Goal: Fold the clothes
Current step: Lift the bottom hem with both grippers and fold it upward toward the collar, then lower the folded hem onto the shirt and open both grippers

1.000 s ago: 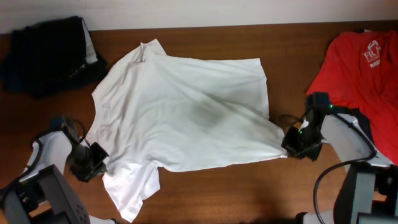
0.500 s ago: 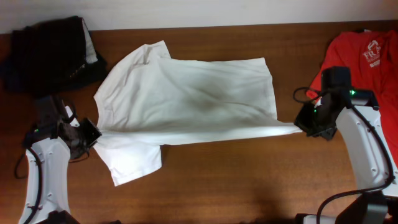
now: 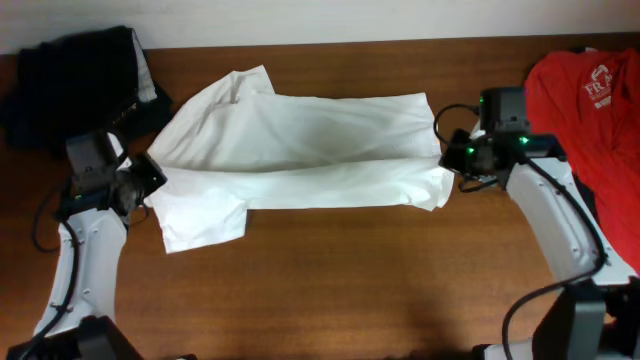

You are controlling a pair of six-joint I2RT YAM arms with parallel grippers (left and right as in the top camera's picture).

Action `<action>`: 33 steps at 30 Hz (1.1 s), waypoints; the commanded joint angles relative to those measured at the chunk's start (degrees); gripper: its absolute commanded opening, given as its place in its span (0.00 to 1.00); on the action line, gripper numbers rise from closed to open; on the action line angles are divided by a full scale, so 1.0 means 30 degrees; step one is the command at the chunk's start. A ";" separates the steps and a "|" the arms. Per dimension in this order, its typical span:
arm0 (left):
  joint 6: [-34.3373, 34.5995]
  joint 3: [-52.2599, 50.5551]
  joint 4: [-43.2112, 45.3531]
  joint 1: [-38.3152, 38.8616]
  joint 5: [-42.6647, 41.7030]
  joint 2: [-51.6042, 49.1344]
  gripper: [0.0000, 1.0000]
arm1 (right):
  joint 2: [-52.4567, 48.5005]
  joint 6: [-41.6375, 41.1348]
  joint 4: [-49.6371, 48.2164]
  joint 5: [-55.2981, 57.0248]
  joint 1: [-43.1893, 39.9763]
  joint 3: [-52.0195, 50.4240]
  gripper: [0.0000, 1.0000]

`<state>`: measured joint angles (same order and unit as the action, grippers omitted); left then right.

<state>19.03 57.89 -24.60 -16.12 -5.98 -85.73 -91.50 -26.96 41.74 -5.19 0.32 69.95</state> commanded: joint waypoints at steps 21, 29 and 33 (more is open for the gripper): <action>-0.0240 0.0255 0.7074 0.0073 0.1865 -0.4998 0.55 | -0.3381 0.0539 -0.5348 0.4313 0.0270 0.0364 0.62; -0.0240 0.0765 0.2251 0.0073 0.1770 -0.2127 0.98 | -0.3322 0.2849 0.2397 0.1333 0.0284 0.3971 0.91; -0.1428 0.0758 -0.1209 0.0160 -0.0226 -0.2157 0.46 | -0.3417 0.2849 0.2215 -0.0576 0.0707 0.2616 0.24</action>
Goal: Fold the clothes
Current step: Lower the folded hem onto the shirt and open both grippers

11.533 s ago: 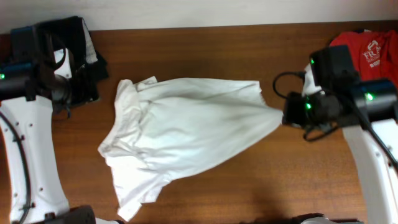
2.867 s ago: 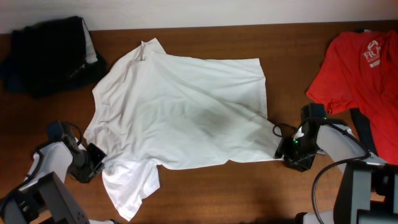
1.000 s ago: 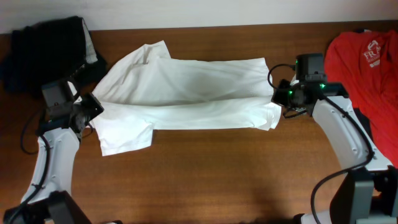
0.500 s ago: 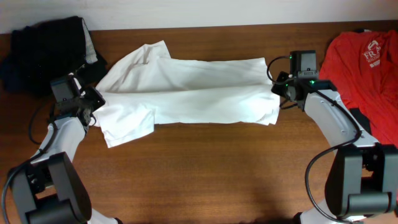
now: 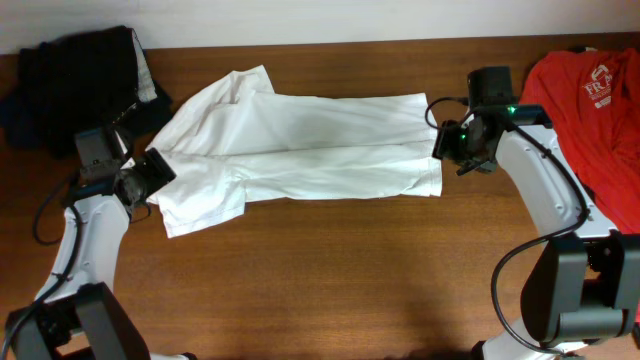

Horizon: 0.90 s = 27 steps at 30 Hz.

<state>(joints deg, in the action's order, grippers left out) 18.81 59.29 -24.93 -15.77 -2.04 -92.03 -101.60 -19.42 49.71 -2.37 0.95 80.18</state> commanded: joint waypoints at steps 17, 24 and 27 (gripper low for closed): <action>-0.2535 0.0291 -0.0226 0.0204 0.1042 -0.5107 0.01 | -0.4677 -0.0721 -0.4568 -0.0736 0.2550 -0.2674 0.04; 0.1013 0.0291 -0.5158 -0.0335 0.4262 -0.5107 0.00 | -0.4532 -0.2171 -0.1421 0.0670 0.2499 -0.2637 0.04; 0.1734 0.0291 -0.7220 -0.0743 0.3963 -0.5100 0.00 | -0.4175 -0.2929 0.0408 0.1239 0.2135 -0.2637 0.04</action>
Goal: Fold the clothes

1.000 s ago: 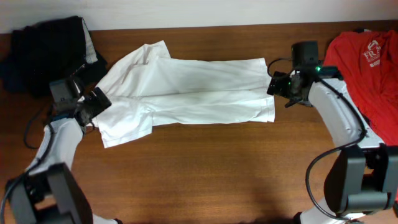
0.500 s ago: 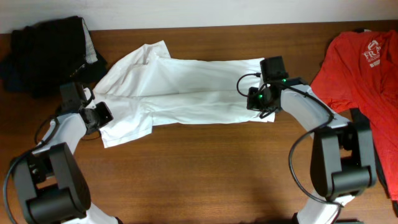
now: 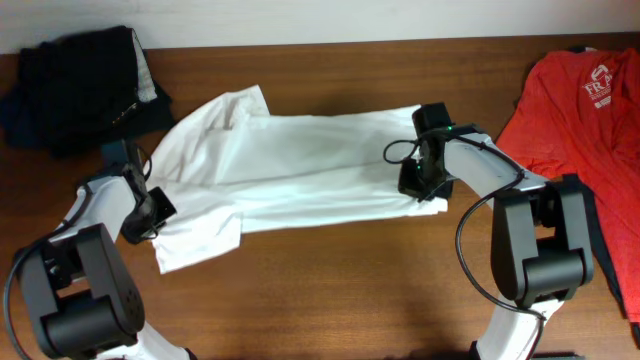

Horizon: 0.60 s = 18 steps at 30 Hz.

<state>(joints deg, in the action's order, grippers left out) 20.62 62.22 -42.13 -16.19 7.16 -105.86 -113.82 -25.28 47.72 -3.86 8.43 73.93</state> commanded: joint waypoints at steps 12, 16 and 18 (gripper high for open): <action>0.0153 -0.0685 -0.5705 -0.0648 -0.1530 0.5537 0.12 | 0.6462 -0.0590 0.6047 0.2375 -0.2929 -0.0554 0.06; -0.0415 -0.0685 -0.7023 -0.0648 -0.2470 0.7125 0.96 | 0.7854 -0.0015 0.6703 0.2302 -0.2936 -0.0554 0.47; -0.0401 -0.0707 -0.8160 -0.0648 -0.1858 0.7104 0.99 | 0.7817 -0.0015 0.6892 0.2302 -0.2936 -0.0554 0.48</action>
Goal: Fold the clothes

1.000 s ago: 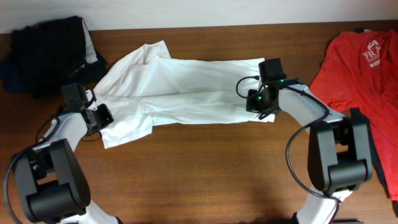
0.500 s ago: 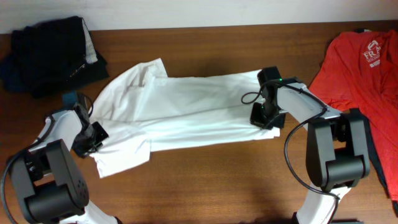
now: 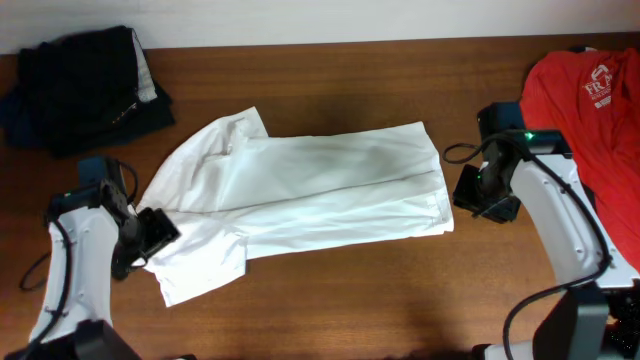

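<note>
A white T-shirt (image 3: 310, 185) lies flat across the middle of the table, folded lengthwise, with its collar at the left and its hem at the right. One sleeve (image 3: 205, 265) sticks out at the lower left. My left gripper (image 3: 152, 229) rests at the shirt's left edge, just above that sleeve. My right gripper (image 3: 463, 194) sits at the hem's right edge, touching it or a hair off it. The overhead view is too coarse to show how either pair of fingers stands.
A dark pile of clothes (image 3: 75, 85) lies at the back left corner. A red T-shirt (image 3: 590, 110) is spread at the right edge, close behind my right arm. Bare wood (image 3: 330, 300) runs along the front of the table.
Both grippers have moved outward, from over the shirt to its left and right ends. The shirt now lies flatter, longer and a little nearer the front edge.
First the grippers were at the shirt's two ends by its front edge, with the shirt spread wide. Then that front edge lay farther back and the shirt was narrower. Then both grippers were in over the cloth. Now they are at the ends, with the shirt stretched flat.
</note>
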You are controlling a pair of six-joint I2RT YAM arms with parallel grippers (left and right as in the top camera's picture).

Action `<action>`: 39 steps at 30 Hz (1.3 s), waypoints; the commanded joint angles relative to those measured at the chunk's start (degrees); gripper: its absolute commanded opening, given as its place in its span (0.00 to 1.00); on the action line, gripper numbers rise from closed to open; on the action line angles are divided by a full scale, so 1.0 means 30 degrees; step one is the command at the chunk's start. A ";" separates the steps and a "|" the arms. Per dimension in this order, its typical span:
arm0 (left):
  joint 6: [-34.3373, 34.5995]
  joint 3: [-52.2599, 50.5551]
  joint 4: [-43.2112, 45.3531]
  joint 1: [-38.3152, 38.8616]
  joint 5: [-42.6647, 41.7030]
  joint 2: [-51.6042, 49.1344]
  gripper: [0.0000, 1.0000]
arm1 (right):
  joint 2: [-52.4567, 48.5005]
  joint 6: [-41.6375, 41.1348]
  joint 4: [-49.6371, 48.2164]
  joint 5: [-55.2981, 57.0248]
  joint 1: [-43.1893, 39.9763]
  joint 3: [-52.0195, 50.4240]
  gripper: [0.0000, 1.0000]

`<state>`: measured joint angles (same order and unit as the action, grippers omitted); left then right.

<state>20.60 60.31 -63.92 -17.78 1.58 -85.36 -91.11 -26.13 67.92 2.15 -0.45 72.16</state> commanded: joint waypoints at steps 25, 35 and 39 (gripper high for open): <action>-0.0102 -0.8896 0.6943 -0.0131 -0.0736 0.0248 0.09 | 0.0248 0.0270 0.0080 0.0306 0.0022 0.0036 0.46; -0.0109 -0.4918 0.3009 -0.0131 -0.1494 0.0248 0.01 | 0.0248 0.0262 0.0080 0.0197 0.0022 0.0036 0.46; -0.0109 -0.4634 0.4750 -0.0131 -0.3308 0.0248 0.01 | 0.0248 0.0270 0.0087 -0.0058 0.0022 0.0036 0.46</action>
<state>20.56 45.60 -51.66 -17.82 -3.51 -84.33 -91.11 -25.30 68.14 2.09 -0.45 72.14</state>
